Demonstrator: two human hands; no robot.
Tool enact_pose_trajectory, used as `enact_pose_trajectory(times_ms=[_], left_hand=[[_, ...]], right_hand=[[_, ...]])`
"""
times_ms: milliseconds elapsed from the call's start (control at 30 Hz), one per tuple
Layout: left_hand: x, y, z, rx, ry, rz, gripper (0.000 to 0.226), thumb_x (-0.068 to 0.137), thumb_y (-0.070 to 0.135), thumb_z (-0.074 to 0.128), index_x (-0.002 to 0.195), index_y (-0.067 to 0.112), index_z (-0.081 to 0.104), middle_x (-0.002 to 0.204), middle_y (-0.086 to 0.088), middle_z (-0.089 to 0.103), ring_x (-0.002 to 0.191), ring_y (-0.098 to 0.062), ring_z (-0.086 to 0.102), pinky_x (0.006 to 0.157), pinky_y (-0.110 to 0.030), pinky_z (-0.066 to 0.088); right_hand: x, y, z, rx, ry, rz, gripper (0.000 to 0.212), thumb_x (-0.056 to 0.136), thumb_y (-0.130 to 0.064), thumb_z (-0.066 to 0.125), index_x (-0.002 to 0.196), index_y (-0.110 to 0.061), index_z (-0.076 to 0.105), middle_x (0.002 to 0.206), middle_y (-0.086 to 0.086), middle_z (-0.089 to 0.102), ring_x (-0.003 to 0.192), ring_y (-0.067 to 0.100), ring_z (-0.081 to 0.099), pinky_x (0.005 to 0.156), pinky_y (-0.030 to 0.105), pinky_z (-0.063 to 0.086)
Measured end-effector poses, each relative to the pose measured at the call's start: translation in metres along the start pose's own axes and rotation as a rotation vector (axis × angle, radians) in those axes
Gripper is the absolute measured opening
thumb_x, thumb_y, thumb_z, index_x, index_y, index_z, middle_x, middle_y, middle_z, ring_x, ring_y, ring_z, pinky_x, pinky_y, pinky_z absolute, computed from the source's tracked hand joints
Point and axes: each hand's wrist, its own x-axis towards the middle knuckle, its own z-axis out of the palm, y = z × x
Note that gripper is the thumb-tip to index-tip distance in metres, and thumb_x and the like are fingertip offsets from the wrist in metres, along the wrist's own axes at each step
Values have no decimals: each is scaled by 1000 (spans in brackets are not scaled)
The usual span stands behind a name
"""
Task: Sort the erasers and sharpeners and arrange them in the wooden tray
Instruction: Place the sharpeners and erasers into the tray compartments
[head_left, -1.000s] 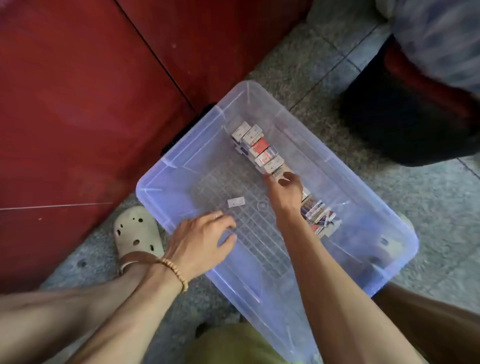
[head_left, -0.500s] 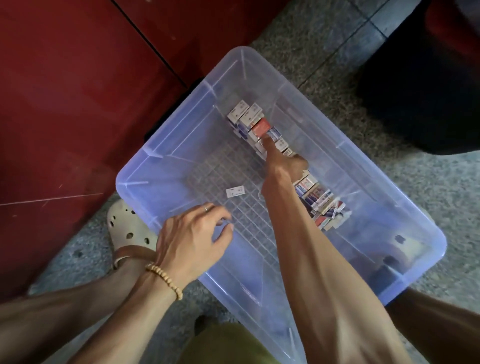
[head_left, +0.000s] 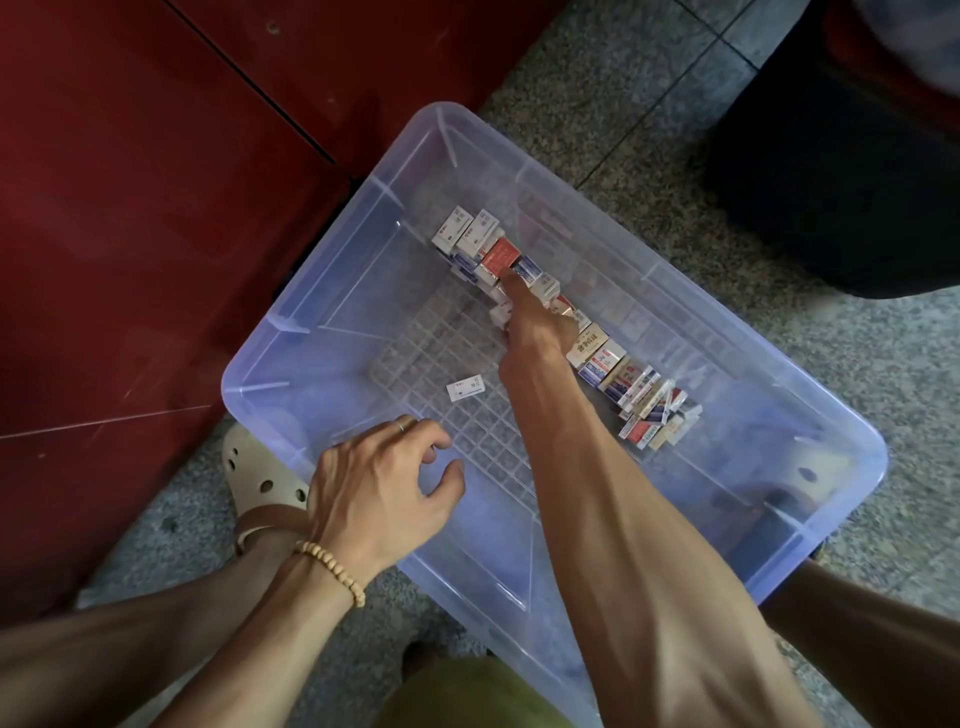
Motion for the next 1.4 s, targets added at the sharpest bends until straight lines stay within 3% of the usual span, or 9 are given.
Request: enact_pose_trajectory(times_ms=[167,533,733,900,1000,1133,1200,1300,1400], left_hand=[[1,-1,0,-8,2,10,16,71,42,66,79,28,66,71,14,66,66,-10,67,51,-28,52],[1,-4,-6,-57,-133,13,23,75,48,60,89,32,67,80,17,68,73,-7,68,58,-29,55],[1,-8,-19,-238,-239,-15,37,79,56,50,102,32,66,88,20,62,83,0,62,73,-31,55],[-4,-6,-38,-383,-175,-31,36,79,55,55,102,31,68,87,21,63,82,1,62,73,-22,53],[-5,0,-53,-430,-126,-35,24,81,49,62,97,33,67,85,16,65,84,-3,62,70,-16,49],[-7,9,-80,-479,-57,-16,9,86,30,69,95,33,67,84,12,66,83,-3,62,70,-14,48],[-7,15,-97,-517,-15,-16,11,87,25,71,96,30,68,84,11,67,81,-4,63,70,-17,50],[-7,23,-129,-577,57,8,23,84,26,76,103,31,66,89,12,66,78,-4,63,71,-22,51],[-14,34,-163,-611,114,72,51,76,37,82,122,38,58,97,15,62,81,-1,63,70,-17,50]], right_hand=[[1,-6,-2,28,-17,44,63,67,-39,90,112,-5,64,73,3,66,58,16,60,57,29,53],[5,-1,-9,116,-24,-23,74,72,-32,87,130,-5,52,100,13,73,71,22,68,51,25,50],[-5,-4,-25,84,-132,-55,49,81,-24,81,120,-5,57,85,6,70,66,15,65,53,23,53],[-23,-7,-46,74,-237,-155,23,82,-18,77,99,-15,61,85,5,68,71,15,64,62,28,56],[-51,-15,-60,94,-282,-192,42,72,-22,79,109,-9,62,89,8,69,70,16,65,58,28,52],[-98,-22,-83,23,-522,-269,26,73,-15,72,96,-11,63,78,7,63,61,14,57,56,28,40],[-129,-26,-92,-56,-680,-313,31,69,-16,69,99,-11,62,77,7,67,57,12,59,51,24,39],[-179,-38,-98,-187,-833,-383,31,73,-16,69,103,-9,61,81,12,66,55,14,56,47,22,38],[-225,-44,-99,-248,-911,-478,37,77,-12,71,109,1,60,80,14,64,65,23,55,56,30,40]])
